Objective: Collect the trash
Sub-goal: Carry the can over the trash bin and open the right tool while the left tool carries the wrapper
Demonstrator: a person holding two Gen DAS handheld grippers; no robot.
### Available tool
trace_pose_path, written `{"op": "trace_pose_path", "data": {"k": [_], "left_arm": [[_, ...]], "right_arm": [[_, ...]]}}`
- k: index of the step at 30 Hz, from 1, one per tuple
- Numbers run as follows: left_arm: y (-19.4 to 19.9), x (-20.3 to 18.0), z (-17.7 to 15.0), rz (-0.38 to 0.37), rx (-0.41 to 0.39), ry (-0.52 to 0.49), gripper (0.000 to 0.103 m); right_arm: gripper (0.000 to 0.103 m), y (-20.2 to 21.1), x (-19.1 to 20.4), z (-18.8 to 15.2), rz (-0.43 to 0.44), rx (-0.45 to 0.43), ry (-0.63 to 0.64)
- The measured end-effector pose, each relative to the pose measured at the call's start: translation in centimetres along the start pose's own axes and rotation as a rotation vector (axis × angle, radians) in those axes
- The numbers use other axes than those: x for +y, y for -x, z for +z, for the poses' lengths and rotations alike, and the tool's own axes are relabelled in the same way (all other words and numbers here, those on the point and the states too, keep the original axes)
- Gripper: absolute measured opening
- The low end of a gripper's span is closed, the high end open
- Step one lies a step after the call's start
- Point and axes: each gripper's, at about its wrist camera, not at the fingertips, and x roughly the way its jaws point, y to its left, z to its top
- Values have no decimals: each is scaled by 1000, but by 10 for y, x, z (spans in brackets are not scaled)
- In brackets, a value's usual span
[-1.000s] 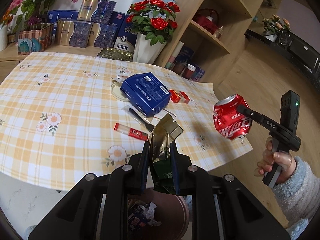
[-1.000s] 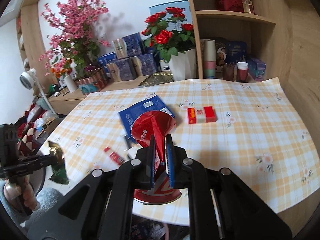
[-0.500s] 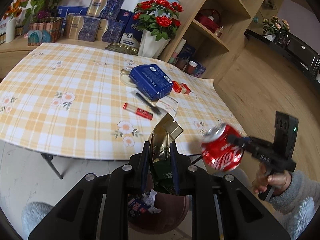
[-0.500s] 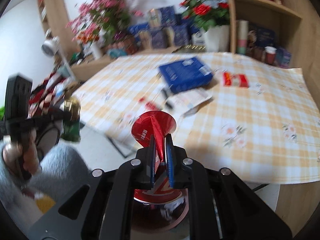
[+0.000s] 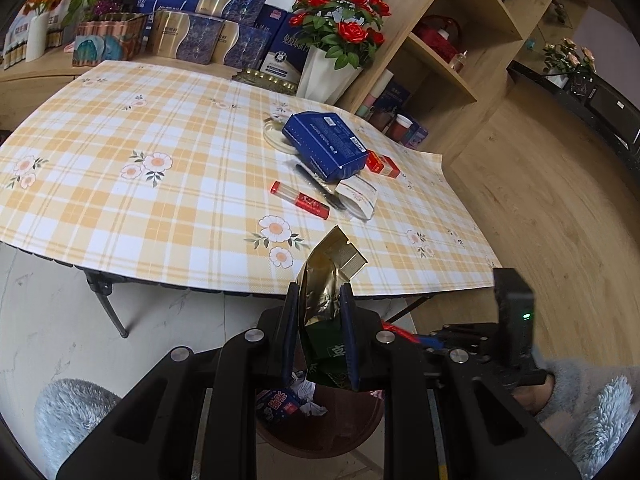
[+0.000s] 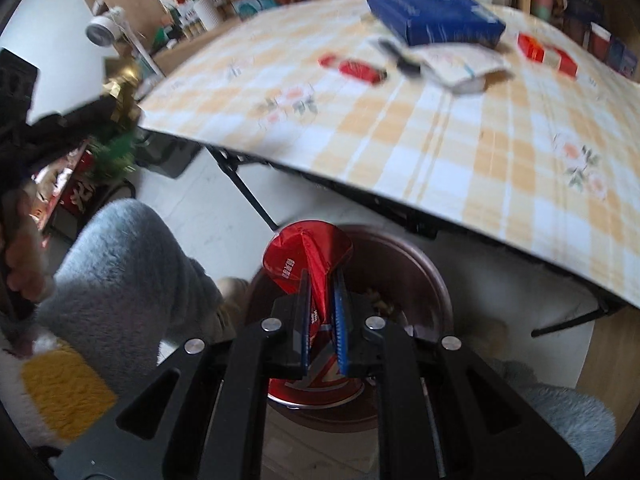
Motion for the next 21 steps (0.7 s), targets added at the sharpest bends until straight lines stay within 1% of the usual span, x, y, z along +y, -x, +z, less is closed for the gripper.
{"op": "trace_pose_path", "data": {"k": [4,15,18,19,20,21], "left_arm": [[-4,4,-2,0,10,11,20],[-14,2,-5,-6,36,5,20],[-17,0,-5,-6,46,-9,20],[-19,-1,-6,-5,51,-16,20],[-20,-2,-6,-5,56,-20,20],[-22,-2,-6,-4,60,-23,20]], "right_arm": [[13,-12,-5,0,-46,37,-29],[13,-9,-24,-1,-51,45,-113],[16,-3,-30,-1,-42,33,-147],[22,-1,-31,-1,-44,23,-155],[39,4,-33,-1,-43,4,-164],[48,8,-34,-1,-42,-15,-166]]}}
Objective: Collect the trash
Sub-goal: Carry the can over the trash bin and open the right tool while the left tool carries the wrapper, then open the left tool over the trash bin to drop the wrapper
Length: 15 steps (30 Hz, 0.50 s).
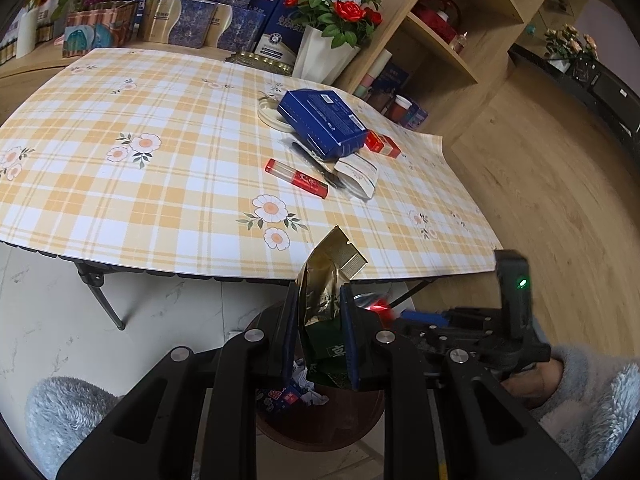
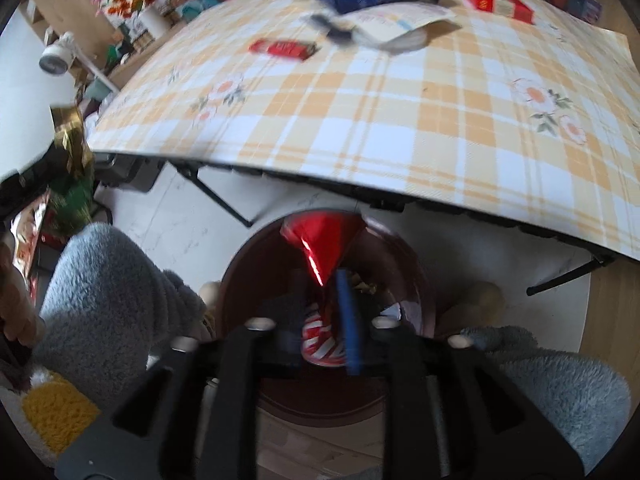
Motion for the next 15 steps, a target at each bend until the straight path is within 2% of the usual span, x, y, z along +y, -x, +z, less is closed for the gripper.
{"op": "trace_pose_path", "data": {"k": [1,3,5,8,10,12,15], "left_arm": [[-1,0,0,0,3,-2,20],[-3,-2,-1,0,10,-10,20],[-5,-4,-1,0,16,-20,20],[-9,-9,-2,1,31,-48,20],[-14,-13,-4,1,50,-76,20],[-21,-19,-7,11,74,-121,20],[-32,-25,-11,20,105,-174,20]], "right_arm": [[56,3,0,0,0,-12,1],[59,10,-1,1,10,-30,-3],[76,18,-3,2,8,-58,-8],[92,34,-4,2,-14,-123,4],[97,45,-5,0,-28,-174,31],[97,56,-3,-3,-31,-226,79],[97,65,-8,-8,-60,-287,81]]}}
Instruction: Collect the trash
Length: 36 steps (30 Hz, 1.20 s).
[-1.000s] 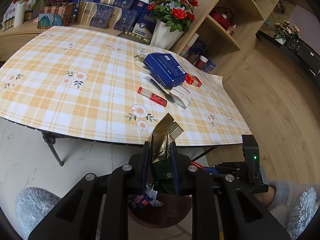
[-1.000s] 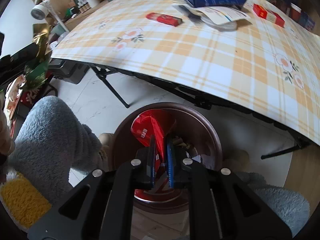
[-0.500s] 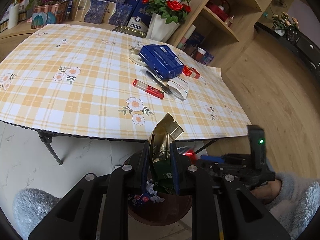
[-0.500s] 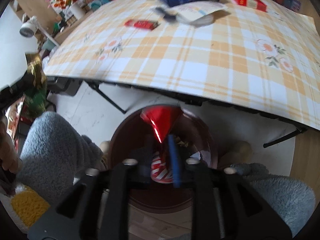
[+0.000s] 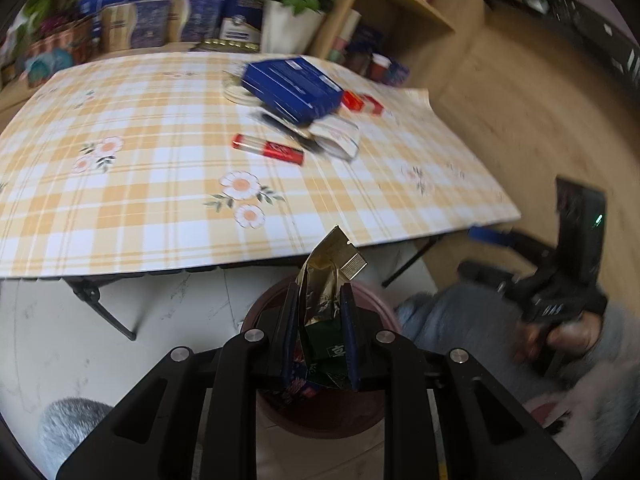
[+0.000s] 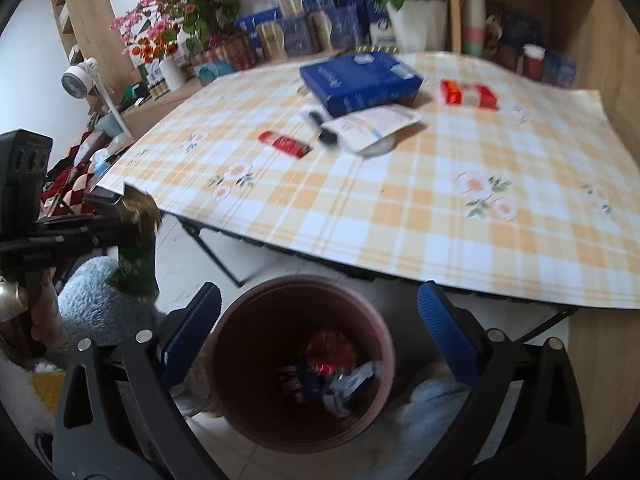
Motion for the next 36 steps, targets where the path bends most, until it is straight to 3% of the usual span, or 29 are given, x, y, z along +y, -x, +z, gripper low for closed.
{"op": "trace_pose_path", "data": {"k": [3,6,16,25,27,29,32,36], "left_arm": [[-14,-7,-2,0,29,-53,20],[-30,-12,-6,-9,37,-103,20],[-60,-15,-24,-16,57,-142,20],[-72,-18,-30,-18,119,-162,20],[-73,-20,-30,-13,118,-172,28],[-73,-21,-29,5,112,-178,54],[-71,-19,-27,37,88,-166,74],[-66,-8,-23,78,61,-113,86]], "right_arm": [[97,2,-9,-5,-38,-56,-16],[97,-3,-20,-9,-78,-56,-89],[97,1,-62,-17,-117,-106,-324],[97,0,-56,-17,-130,-109,-299],[97,0,-55,-17,-131,-105,-290],[97,-1,-55,-17,-130,-100,-289],[97,-2,-56,-17,-129,-97,-298],[97,-2,-56,-16,-127,-95,-300]]}}
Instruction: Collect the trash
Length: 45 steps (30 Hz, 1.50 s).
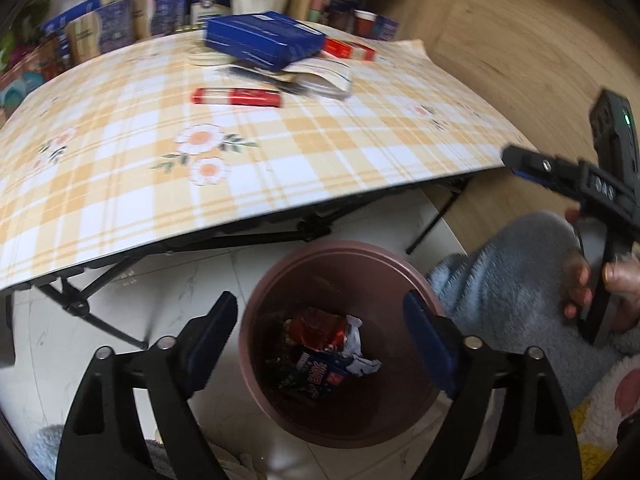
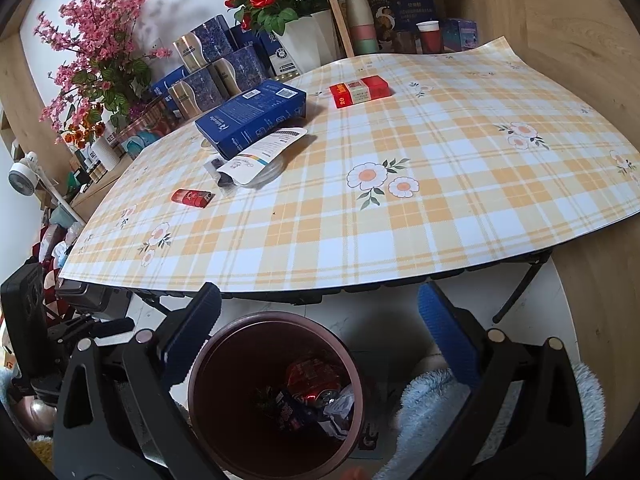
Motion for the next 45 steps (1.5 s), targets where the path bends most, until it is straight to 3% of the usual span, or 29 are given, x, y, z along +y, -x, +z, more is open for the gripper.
{"op": "trace_pose_path", "data": {"k": [2,10,22,26,35,39,45], "left_arm": [[5,6,1,35,-20,34,92],[35,19,12,151,-125,82,97],[43,18,60,189,-216,-7,97],[41,22,75,183,-224,-8,97],[17,34,103,110,-150,-66,97],[0,49,120,66,-95,-42,97],[-31,65,143,71,-27,-23,97]], "right_arm": [[97,0,1,0,0,2,3],[97,5,-7,12,46,5,-63],[97,15,4,49,85,-60,-24],[97,10,7,59,36,-44,28],[97,-4,-11,70,-27,-35,16],[97,-13,-19,74,-16,-30,-18],[97,-27,-22,77,4,-2,-31]]}}
